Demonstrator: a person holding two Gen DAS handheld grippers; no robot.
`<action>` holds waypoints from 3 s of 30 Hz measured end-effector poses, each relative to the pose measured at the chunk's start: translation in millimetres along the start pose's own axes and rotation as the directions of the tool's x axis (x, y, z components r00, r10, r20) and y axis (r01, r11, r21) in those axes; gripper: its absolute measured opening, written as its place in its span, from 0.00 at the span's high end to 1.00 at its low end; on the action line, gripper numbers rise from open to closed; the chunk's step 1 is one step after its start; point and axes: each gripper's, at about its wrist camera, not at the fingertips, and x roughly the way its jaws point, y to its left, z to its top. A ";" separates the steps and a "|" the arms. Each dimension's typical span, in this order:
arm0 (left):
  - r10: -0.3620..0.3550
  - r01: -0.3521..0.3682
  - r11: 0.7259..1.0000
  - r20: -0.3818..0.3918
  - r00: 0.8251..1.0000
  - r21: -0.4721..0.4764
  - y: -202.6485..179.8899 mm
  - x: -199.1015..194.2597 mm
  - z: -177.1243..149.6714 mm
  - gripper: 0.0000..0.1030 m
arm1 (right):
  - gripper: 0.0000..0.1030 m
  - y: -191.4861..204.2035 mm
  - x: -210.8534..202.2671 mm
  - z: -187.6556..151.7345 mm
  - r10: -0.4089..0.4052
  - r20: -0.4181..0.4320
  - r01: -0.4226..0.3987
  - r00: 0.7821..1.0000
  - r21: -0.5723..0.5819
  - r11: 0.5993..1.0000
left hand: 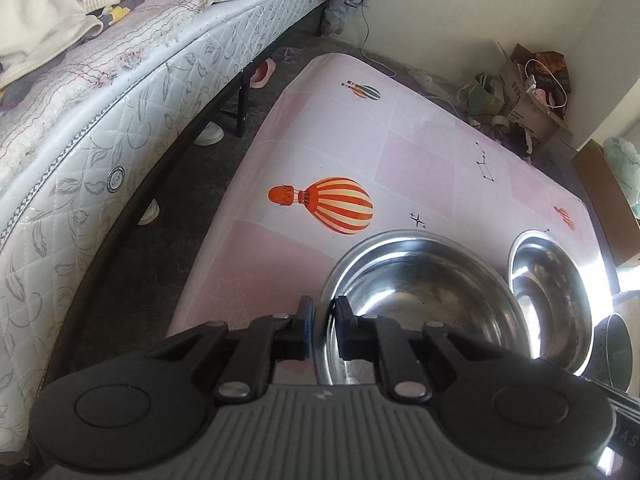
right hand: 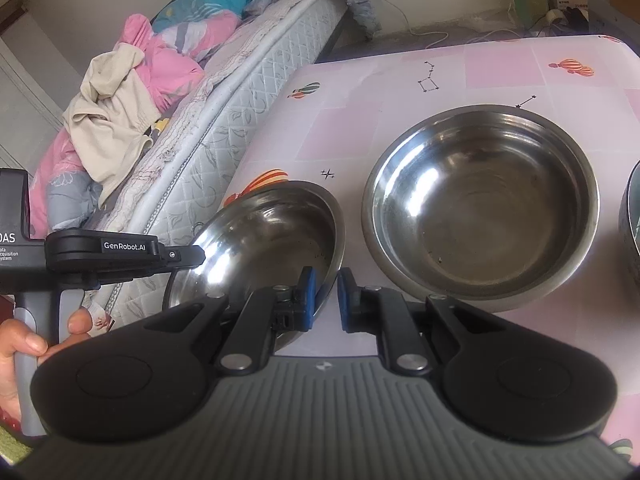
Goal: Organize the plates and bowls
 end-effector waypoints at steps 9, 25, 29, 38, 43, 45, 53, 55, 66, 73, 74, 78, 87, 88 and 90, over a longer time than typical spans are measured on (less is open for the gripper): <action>-0.014 0.014 1.000 0.026 1.000 0.009 -10.4 -32.9 -3.0 0.89 | 0.89 5.1 -32.5 3.0 0.032 0.043 -0.031 0.999 -0.008 0.999; -0.090 0.088 0.991 0.014 0.996 0.097 -97.9 -38.8 8.4 0.88 | 0.87 -55.5 -92.4 28.5 -0.003 0.135 -0.004 0.991 0.055 0.998; -0.104 0.105 0.988 -0.013 0.994 0.110 -126.5 -19.3 13.1 0.88 | 0.86 -81.4 -99.1 37.9 -0.048 0.147 0.038 0.988 0.071 0.997; -0.103 0.111 0.987 -0.071 0.992 0.117 -162.4 26.9 13.6 0.88 | 0.86 -127.6 -89.1 57.0 -0.149 0.130 0.142 0.980 0.061 0.988; -0.080 0.090 0.984 -0.070 0.994 0.151 -166.8 36.4 10.7 0.85 | 0.86 -133.0 -74.5 64.4 -0.180 0.127 0.178 0.976 0.026 0.984; -0.079 0.088 0.982 -0.060 0.995 0.165 -167.0 35.7 10.3 0.85 | 0.86 -133.6 -70.3 66.6 -0.176 0.121 0.174 0.977 0.023 0.984; -0.075 0.076 0.971 -0.014 0.997 0.226 -169.2 22.9 8.1 0.71 | 0.79 -135.0 -65.1 74.7 -0.185 0.134 0.184 0.974 0.025 0.983; -0.078 0.075 0.965 0.005 0.997 0.252 -171.7 16.6 4.5 0.66 | 0.77 -137.8 -70.8 74.7 -0.178 0.143 0.175 0.974 0.034 0.984; -0.194 0.159 0.922 0.064 0.979 0.353 -200.8 -27.2 -28.9 0.52 | 0.73 -161.3 -140.3 58.4 -0.115 0.195 0.100 0.974 0.083 0.992; -0.263 0.233 0.896 0.029 0.964 0.377 -228.3 -41.7 -57.7 0.45 | 0.73 -174.7 -183.9 39.3 -0.123 0.221 0.103 0.968 0.101 0.990; -0.268 0.239 0.893 0.023 0.963 0.382 -232.4 -42.3 -61.9 0.44 | 0.73 -176.0 -187.6 36.3 -0.127 0.221 0.107 0.967 0.101 0.989; -0.266 0.244 0.884 -0.002 0.964 0.400 -250.2 -43.0 -78.5 0.41 | 0.72 -183.1 -200.2 24.2 -0.141 0.216 0.121 0.966 0.106 0.987; -0.253 0.254 0.874 -0.059 0.966 0.415 -285.1 -23.0 -102.1 0.45 | 0.70 -203.6 -203.9 7.1 -0.157 0.181 0.132 0.971 0.145 0.981; -0.245 0.250 0.875 -0.066 0.967 0.415 -288.4 -19.3 -102.7 0.46 | 0.70 -205.9 -201.1 6.9 -0.162 0.174 0.136 0.971 0.152 0.979; -0.234 0.249 0.880 -0.087 0.968 0.404 -293.4 -10.5 -102.9 0.50 | 0.70 -210.7 -194.3 7.3 -0.176 0.159 0.150 0.971 0.164 0.975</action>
